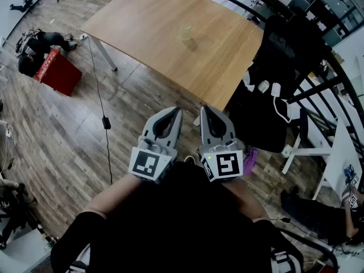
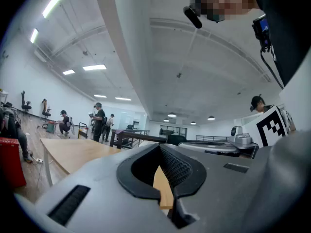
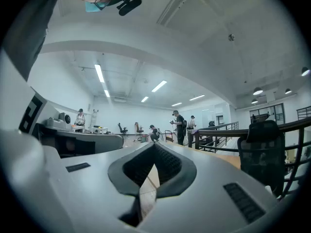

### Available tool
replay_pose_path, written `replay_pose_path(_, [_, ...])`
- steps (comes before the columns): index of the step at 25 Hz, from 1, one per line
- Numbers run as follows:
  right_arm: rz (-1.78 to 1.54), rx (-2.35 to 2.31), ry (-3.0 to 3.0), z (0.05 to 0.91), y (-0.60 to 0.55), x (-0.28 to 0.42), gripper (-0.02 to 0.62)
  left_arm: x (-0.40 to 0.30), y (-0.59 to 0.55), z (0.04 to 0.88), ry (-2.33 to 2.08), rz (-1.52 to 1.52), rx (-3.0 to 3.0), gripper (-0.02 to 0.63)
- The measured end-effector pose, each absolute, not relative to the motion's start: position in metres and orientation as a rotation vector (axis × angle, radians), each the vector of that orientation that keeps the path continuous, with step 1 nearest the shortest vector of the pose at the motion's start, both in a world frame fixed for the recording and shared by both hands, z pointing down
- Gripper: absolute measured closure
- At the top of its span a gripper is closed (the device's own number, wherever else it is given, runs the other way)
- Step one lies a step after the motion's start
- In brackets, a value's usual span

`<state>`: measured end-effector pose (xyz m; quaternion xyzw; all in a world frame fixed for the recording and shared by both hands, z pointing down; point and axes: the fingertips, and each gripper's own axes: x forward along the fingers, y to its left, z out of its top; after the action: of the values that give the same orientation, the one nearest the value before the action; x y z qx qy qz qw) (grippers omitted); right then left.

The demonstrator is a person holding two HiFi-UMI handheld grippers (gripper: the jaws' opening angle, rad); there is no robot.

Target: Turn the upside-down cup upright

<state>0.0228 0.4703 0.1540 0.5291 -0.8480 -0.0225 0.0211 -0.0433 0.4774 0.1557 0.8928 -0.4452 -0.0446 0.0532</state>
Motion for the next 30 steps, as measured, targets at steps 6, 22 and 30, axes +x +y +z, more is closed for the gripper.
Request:
replay_pose_path(6, [-0.062, 1.673, -2.612, 0.158, 0.461, 0.015, 0.583, -0.054, 0.471, 0.16, -1.343, -0.129, 2.72, 0.598])
replay_pose_path(22, [0.068, 1.798, -2.505, 0.221, 0.283, 0.043, 0.583, -0.072, 0.306, 0.21, -1.371, -0.041, 2.693, 0.598])
replay_pose_path(30, [0.1, 1.546, -2.517, 0.273, 0.063, 0.036, 0.581, -0.067, 0.091, 0.25, -1.485, 0.078, 2.587, 0.598])
